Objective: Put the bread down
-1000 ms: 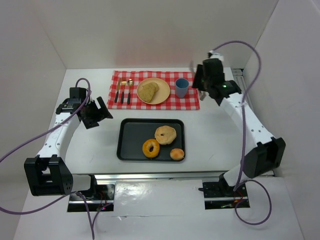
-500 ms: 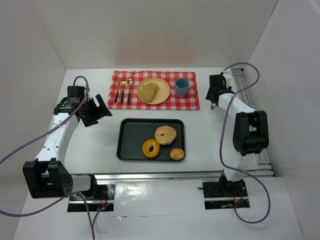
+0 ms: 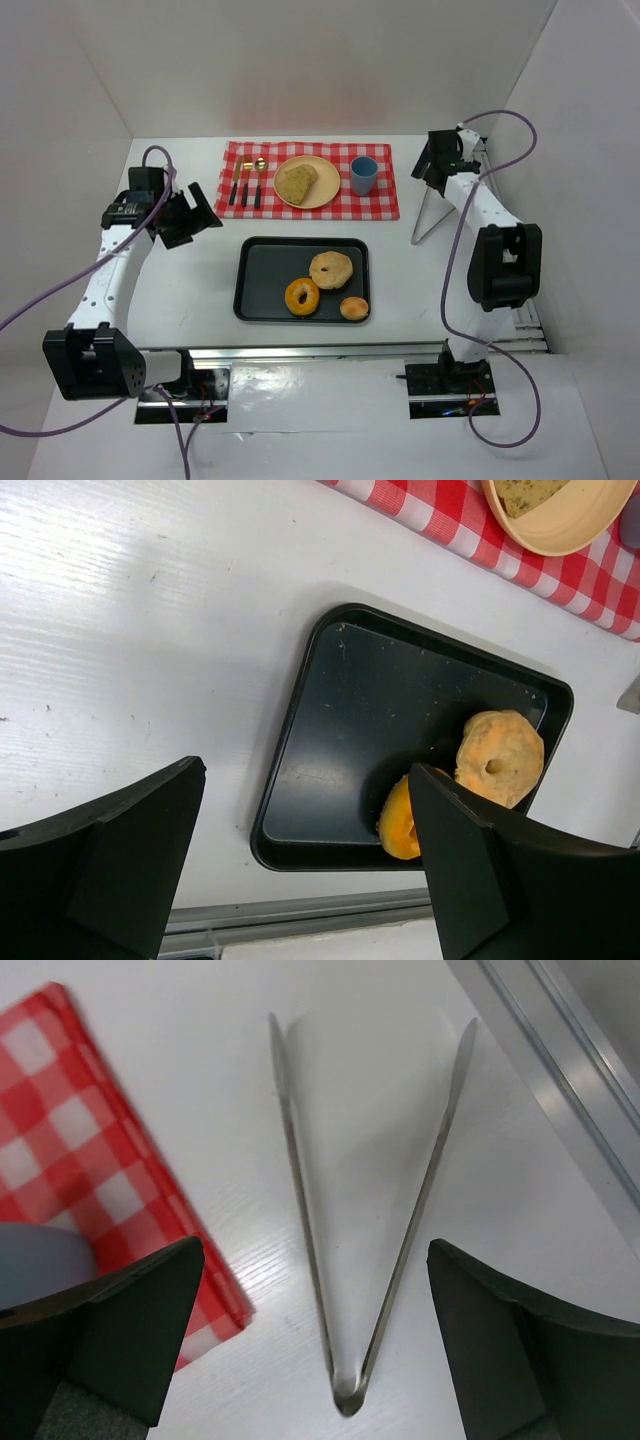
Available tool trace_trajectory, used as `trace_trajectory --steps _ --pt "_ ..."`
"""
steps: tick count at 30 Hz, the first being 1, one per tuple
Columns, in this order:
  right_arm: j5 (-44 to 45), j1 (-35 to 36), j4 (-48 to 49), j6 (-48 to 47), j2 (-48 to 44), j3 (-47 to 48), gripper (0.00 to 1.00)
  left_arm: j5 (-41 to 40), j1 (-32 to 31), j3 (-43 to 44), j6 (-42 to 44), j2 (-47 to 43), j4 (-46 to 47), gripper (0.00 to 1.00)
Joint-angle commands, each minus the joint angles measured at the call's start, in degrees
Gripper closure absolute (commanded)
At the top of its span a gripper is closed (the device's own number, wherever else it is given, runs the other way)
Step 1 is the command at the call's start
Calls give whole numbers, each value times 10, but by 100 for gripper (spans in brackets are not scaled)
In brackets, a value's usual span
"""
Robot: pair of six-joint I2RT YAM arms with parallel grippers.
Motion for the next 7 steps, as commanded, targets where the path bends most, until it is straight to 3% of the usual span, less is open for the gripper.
trace_trajectory --steps 1,7 --pt "-32 2 -84 30 -73 20 0 1 4 35 13 -8 -16 4" --pt "-33 9 -86 36 -160 -93 0 1 4 42 19 -14 -16 4"
